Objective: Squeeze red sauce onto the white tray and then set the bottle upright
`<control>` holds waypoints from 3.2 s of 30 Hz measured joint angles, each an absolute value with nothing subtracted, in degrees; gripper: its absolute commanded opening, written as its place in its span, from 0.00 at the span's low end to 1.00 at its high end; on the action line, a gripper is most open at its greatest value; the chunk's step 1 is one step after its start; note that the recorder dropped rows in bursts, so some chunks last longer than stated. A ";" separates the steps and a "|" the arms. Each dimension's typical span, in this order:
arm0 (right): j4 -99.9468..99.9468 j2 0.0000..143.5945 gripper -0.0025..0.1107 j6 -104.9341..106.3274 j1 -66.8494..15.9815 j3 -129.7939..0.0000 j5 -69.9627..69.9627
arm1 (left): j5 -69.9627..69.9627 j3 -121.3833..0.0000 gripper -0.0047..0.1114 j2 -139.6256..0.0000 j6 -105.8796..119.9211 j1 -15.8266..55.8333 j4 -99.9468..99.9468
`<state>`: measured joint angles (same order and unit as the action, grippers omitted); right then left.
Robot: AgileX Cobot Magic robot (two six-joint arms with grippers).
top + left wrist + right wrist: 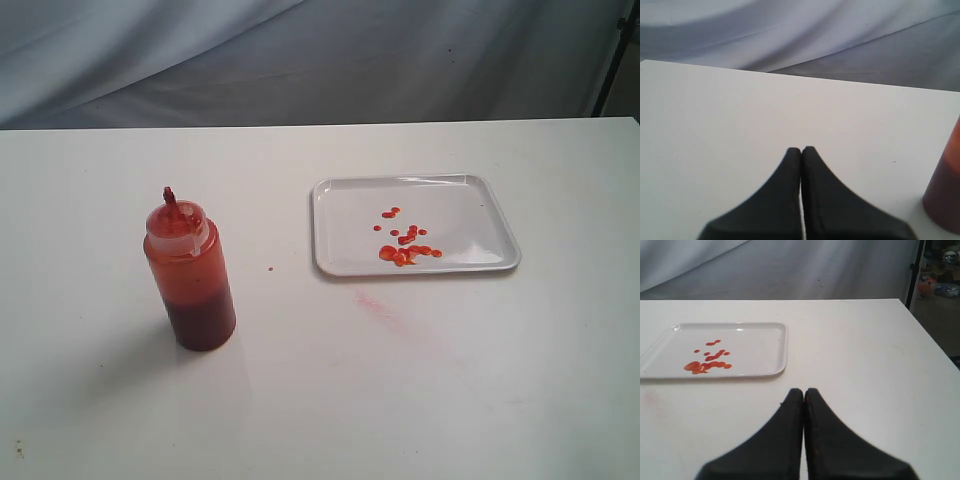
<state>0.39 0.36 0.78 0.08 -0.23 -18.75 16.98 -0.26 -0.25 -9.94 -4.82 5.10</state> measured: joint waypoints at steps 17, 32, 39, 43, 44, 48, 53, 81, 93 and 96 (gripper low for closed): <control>0.98 0.36 0.02 2.83 0.08 -0.23 -19.58 | 16.98 -0.26 0.04 -0.25 -9.94 -4.82 5.10; 0.98 0.36 0.02 2.83 0.08 -0.23 -19.58 | 16.98 -0.26 0.04 -0.25 -9.94 -4.82 5.10; 0.98 0.36 0.02 2.83 0.08 -0.23 -19.58 | 16.98 -0.26 0.04 -0.25 -9.94 -1.85 5.10; 0.98 0.36 0.02 2.83 0.08 -0.23 -19.58 | 16.98 -0.26 0.04 -0.25 -9.94 3.11 5.10; 0.98 0.36 0.02 2.83 0.08 -0.23 -19.58 | 16.98 -0.26 0.04 -0.25 -9.94 3.48 5.10; 0.98 0.36 0.02 2.83 0.08 -0.23 -19.58 | 16.98 -0.26 0.04 -0.25 -9.94 3.84 5.10; 0.98 0.36 0.02 2.83 0.08 -0.23 -19.58 | 16.98 -0.26 0.04 -0.25 -9.94 3.84 5.10; 0.98 0.36 0.02 2.83 0.08 -0.23 -19.58 | 16.98 -0.26 0.04 -0.25 -9.94 2.05 5.10; 0.98 0.36 0.02 2.83 0.08 -0.23 -19.58 | 16.98 -0.26 0.04 -0.25 -9.94 2.05 5.10; 0.98 0.36 0.02 2.83 0.08 -0.23 -19.58 | 16.98 -0.26 0.04 -0.25 -9.94 2.05 5.10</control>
